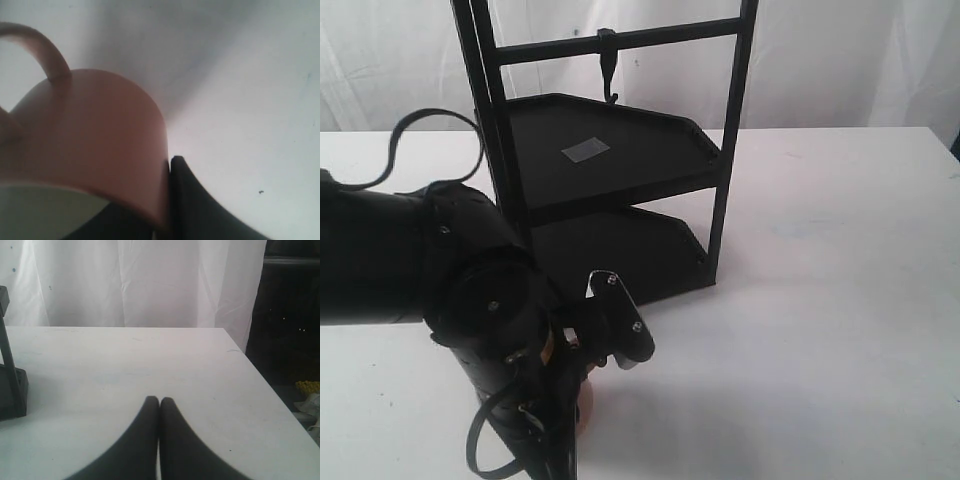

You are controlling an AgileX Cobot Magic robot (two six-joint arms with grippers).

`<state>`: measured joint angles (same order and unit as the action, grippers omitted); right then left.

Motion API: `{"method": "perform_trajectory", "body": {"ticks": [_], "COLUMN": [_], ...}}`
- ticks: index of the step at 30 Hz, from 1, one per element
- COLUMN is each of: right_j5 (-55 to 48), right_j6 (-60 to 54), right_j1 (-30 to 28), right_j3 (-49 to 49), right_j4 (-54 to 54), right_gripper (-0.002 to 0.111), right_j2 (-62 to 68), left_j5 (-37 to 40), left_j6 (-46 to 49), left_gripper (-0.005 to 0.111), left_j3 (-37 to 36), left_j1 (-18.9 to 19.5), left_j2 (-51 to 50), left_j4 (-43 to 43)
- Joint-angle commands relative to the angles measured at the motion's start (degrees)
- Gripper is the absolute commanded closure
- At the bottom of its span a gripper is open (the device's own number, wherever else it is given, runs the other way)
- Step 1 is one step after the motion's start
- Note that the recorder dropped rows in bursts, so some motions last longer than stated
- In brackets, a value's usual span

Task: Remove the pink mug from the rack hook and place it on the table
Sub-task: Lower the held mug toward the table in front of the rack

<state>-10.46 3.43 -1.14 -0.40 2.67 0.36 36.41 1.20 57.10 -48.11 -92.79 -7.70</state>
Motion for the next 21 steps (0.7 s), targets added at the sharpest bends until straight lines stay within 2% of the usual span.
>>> {"method": "perform_trajectory", "body": {"ticks": [1,7,21], "right_j5": [0.2,0.2,0.2], "right_j6": [0.1,0.1,0.1], "right_j1": [0.0,0.0,0.0], "right_j3": [0.4,0.4,0.4], "right_j4": [0.1,0.1,0.1], "right_gripper": [0.108,0.108,0.108], "right_j2": [-0.4,-0.4,-0.4], "left_j5": [-1.0,-0.9,-0.4], "left_j6": [0.4,3.7,3.7], "left_gripper": [0.107,0.107,0.107], "left_j3": [0.3,0.3,0.3], "left_j1": [0.5,2.1,2.3], "left_j2": [-0.6,-0.7,-2.6], "left_j4": [1.0,4.2,4.6]}}
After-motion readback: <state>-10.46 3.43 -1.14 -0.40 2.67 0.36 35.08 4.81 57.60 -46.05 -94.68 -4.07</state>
